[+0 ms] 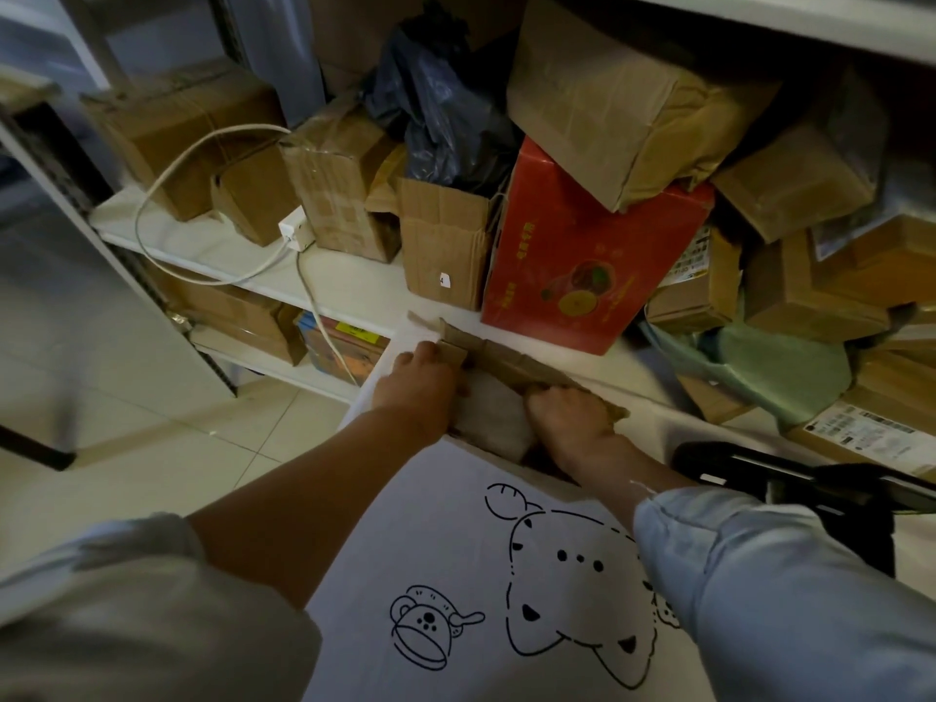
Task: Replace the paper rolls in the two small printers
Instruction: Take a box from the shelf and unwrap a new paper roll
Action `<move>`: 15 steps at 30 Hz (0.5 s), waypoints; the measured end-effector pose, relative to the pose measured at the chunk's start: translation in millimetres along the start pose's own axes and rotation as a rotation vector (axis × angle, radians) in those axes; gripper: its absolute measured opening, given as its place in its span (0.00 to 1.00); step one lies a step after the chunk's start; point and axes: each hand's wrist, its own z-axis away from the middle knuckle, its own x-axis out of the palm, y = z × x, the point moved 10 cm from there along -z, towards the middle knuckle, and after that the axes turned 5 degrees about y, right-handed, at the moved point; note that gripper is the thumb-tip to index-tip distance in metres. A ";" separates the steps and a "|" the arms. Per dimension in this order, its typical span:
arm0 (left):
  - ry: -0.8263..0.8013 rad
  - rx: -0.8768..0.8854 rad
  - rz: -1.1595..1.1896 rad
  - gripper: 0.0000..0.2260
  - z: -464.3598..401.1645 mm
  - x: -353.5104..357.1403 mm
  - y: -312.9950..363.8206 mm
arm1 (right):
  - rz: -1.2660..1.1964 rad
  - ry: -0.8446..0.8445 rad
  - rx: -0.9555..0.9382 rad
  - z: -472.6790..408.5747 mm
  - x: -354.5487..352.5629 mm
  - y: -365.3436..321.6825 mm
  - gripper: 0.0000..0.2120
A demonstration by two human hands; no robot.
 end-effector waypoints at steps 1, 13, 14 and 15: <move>-0.017 0.006 0.034 0.21 0.2 4.6 -0.2 | -0.050 0.018 0.017 1.2 -4.8 4.6 0.16; 0.074 -0.047 0.116 0.31 -11.6 -11.0 3.1 | -1.144 0.242 0.149 4.2 -46.7 20.8 0.04; 0.092 -0.041 0.138 0.31 -9.4 -17.8 5.1 | -1.303 0.247 0.198 7.9 -48.0 27.0 0.07; 0.129 -0.022 0.150 0.32 -6.7 -26.0 7.8 | -1.437 0.262 0.231 12.0 -50.0 33.0 0.09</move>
